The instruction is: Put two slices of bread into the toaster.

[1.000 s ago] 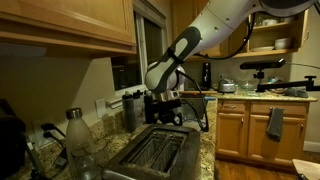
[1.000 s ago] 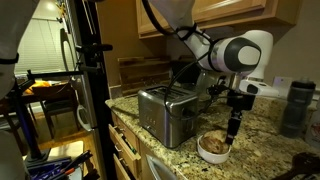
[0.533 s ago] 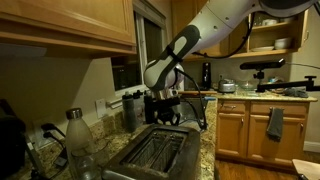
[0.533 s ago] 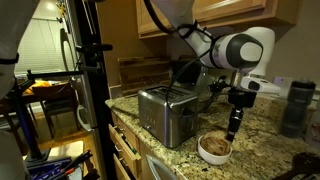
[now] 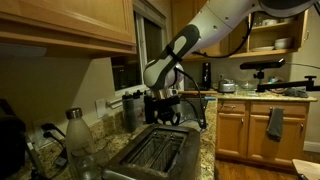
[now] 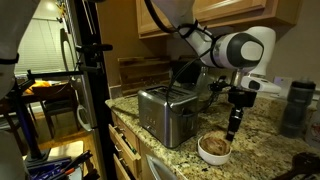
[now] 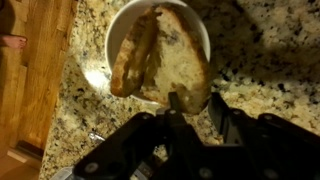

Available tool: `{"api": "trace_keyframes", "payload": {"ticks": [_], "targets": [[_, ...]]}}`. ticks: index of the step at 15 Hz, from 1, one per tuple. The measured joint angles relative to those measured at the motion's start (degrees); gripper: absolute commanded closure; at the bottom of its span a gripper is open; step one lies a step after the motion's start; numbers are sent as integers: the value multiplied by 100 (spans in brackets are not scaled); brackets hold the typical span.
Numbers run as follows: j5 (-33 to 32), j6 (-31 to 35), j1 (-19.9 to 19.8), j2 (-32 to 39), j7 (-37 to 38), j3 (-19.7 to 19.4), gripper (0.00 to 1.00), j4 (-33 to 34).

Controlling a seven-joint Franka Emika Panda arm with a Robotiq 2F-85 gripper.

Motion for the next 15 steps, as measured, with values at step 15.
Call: {"api": "trace_keyframes", "payload": {"ticks": [15], "targets": [[-5,-12,42,-1,1,0,90,81]]}}
